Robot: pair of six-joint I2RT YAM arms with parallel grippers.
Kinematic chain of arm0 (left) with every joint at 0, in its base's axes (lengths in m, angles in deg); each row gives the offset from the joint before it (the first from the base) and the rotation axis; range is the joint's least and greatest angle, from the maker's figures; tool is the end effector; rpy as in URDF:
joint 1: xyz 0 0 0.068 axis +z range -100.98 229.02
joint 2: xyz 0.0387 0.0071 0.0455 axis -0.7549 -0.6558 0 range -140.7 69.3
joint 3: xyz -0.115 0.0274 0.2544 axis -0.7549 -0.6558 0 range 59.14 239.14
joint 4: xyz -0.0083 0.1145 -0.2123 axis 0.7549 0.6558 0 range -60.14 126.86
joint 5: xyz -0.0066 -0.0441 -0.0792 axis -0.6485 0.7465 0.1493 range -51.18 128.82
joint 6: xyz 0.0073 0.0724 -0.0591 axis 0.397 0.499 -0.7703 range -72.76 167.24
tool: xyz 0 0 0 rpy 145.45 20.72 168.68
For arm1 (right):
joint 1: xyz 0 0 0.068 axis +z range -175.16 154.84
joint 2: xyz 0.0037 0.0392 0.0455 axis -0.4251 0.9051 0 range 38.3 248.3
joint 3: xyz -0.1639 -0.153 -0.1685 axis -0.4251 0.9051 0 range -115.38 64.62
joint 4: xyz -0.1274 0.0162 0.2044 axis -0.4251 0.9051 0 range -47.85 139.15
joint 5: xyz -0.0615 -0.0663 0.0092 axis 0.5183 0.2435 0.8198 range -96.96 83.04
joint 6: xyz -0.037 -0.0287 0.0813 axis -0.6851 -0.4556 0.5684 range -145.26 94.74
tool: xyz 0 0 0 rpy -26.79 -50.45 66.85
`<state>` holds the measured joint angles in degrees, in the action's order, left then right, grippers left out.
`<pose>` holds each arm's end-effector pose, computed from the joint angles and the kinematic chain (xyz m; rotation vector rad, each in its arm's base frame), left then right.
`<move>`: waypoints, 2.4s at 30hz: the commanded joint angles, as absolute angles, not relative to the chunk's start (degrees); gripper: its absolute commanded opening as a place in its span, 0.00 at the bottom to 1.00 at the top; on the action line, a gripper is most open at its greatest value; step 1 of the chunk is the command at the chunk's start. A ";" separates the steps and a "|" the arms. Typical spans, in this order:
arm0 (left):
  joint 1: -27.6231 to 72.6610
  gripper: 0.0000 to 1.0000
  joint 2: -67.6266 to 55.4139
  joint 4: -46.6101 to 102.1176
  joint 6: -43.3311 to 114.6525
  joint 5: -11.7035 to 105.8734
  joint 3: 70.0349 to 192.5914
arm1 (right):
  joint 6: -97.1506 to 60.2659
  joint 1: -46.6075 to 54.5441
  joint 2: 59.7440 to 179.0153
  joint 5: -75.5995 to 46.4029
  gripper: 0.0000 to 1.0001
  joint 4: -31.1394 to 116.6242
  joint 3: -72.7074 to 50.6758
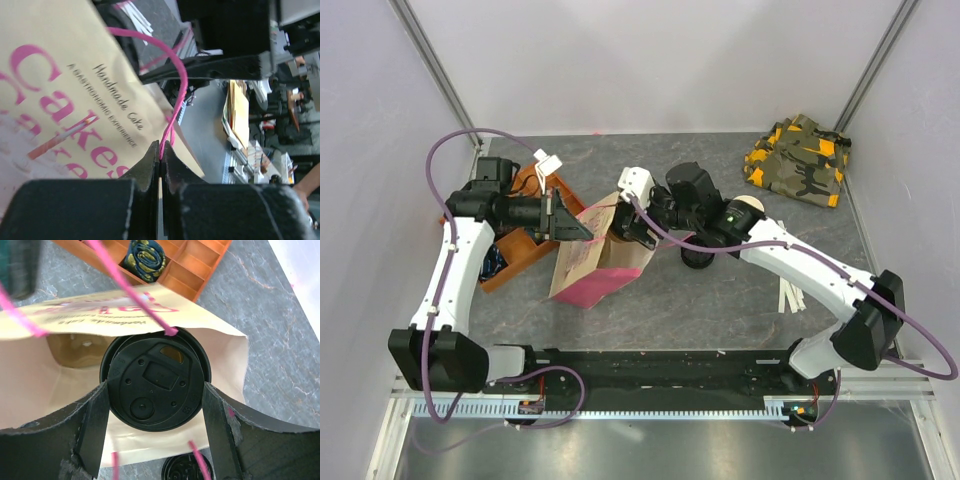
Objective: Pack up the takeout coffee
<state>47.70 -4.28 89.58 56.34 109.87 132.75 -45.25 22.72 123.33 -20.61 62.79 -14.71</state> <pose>0.2158 -0.0850 0.3469 0.6060 2.0921 -1.4840 0.2298 0.2840 0.3525 -1.2736 1.6194 0.5459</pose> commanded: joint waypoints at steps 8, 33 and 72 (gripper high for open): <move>45.15 0.02 -3.66 88.39 57.77 117.04 133.16 | -41.87 20.72 120.92 -27.43 0.51 46.64 -0.71; 27.67 0.02 -14.11 90.85 68.07 128.83 142.28 | -35.10 18.35 109.41 -28.67 0.49 46.97 2.65; 24.22 0.02 11.03 77.64 60.35 104.41 128.48 | -36.77 21.95 100.61 -33.41 0.45 56.39 8.72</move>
